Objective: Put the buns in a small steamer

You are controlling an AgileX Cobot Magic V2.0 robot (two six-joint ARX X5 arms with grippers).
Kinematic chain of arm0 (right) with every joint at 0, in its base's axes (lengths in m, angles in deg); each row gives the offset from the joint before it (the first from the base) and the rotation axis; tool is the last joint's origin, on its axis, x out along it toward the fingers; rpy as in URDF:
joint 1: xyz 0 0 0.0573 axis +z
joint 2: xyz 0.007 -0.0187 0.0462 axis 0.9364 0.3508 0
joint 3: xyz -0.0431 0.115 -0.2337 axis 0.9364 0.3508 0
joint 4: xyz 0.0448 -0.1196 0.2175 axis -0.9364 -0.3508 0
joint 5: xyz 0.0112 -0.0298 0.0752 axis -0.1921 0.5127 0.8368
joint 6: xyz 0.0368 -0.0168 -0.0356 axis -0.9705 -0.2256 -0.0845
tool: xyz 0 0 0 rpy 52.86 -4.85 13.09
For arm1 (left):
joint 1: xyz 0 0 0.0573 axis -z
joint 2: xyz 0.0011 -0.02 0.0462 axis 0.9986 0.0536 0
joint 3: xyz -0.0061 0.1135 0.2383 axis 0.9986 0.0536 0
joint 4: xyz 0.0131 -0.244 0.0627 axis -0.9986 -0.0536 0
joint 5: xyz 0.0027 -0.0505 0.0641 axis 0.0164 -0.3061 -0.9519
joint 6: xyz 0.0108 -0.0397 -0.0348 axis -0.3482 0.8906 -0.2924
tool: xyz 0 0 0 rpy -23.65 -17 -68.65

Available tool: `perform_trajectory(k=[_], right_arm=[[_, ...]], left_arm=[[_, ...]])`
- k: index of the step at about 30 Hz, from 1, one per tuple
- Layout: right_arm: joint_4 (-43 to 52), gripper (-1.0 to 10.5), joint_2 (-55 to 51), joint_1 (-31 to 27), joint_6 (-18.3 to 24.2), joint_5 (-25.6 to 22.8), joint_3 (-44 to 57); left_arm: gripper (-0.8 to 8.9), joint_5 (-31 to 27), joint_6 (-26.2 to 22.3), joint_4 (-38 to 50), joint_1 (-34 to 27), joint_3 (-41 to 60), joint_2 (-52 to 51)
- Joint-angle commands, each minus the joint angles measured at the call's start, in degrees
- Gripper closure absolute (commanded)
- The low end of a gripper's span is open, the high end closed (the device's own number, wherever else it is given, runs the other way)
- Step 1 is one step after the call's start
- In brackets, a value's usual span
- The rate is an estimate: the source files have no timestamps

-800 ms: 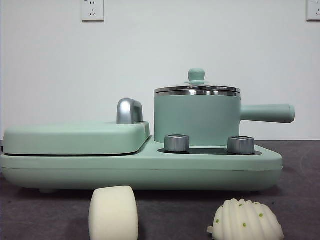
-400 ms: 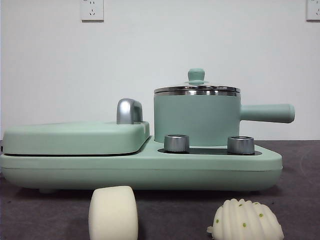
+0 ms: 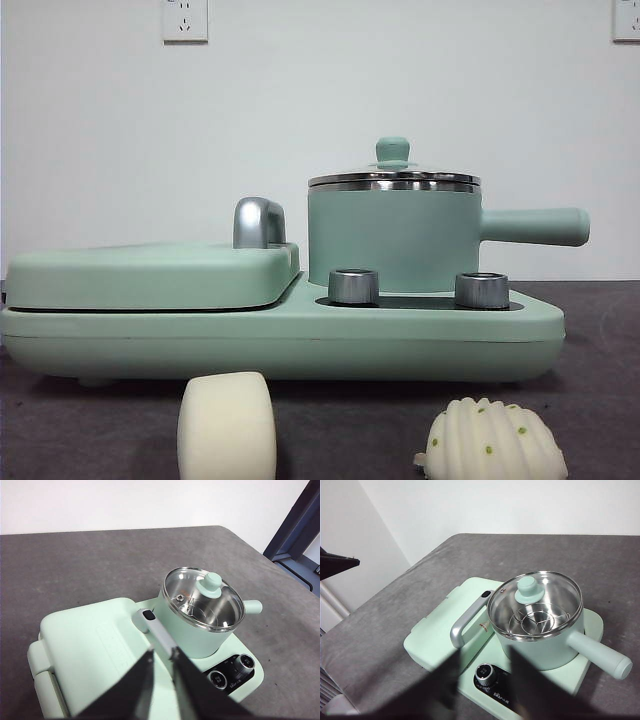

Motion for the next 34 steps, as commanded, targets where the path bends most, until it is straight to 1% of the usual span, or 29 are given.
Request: perform_trajectory(k=[1,2,3,5,6,10,12,14,19,21,25,28,34], right_arm=[[0.6,5.5,0.2,0.2,0.5,0.1,-0.9],[0.6,5.0,0.2,0.2,0.5,0.1,-0.9],[0.6,4.8,0.2,0.2,0.5,0.1,-0.9],[0.6,4.5,0.2,0.2,0.5,0.1,-0.9],[0.6,4.5,0.2,0.2,0.5,0.1,-0.9],[0.6,4.5,0.2,0.2,0.5,0.1,-0.9],[0.6,4.5,0.2,0.2,0.5,0.2,-0.9],[0.6,4.5,0.2,0.2,0.5,0.2,-0.9],[0.8,4.5,0.2,0.2,0.2,0.2,-0.9],[0.8,4.5,0.2,0.2,0.0,0.2,-0.9],[0.6,4.5,0.2,0.2,-1.0,0.2,-0.9],[0.6,4.5,0.2,0.2,-1.0,0.2,-0.9],[0.1,4.5,0.2,0.2,-1.0,0.2,-0.9]], left_arm=[[5.91,0.3,-0.7,0.6,0.1,-1.3,0.3],[5.20,0.3,-0.7,0.5,0.1,-1.3,0.3],[4.54,0.3,-0.7,0.5,0.1,-1.3,0.3],[3.41,0.3,-0.7,0.7,0.1,-1.3,0.3],[3.24,0.3,-0.7,0.7,0.1,-1.3,0.3],[3.21,0.3,0.6,0.5,0.1,-1.3,0.3],[3.21,0.3,3.4,0.7,0.1,-1.3,0.3],[3.21,0.3,4.9,0.9,0.1,-1.3,0.5],[3.21,0.7,7.2,0.2,0.5,-2.7,3.2],[3.22,1.6,7.3,-0.7,0.8,-4.7,5.6],[3.22,1.6,7.3,-2.8,1.9,-10.5,11.8],[3.22,1.6,7.0,-5.9,3.0,-16.9,17.8],[3.23,1.6,4.5,-13.2,6.7,-32.0,31.1]])
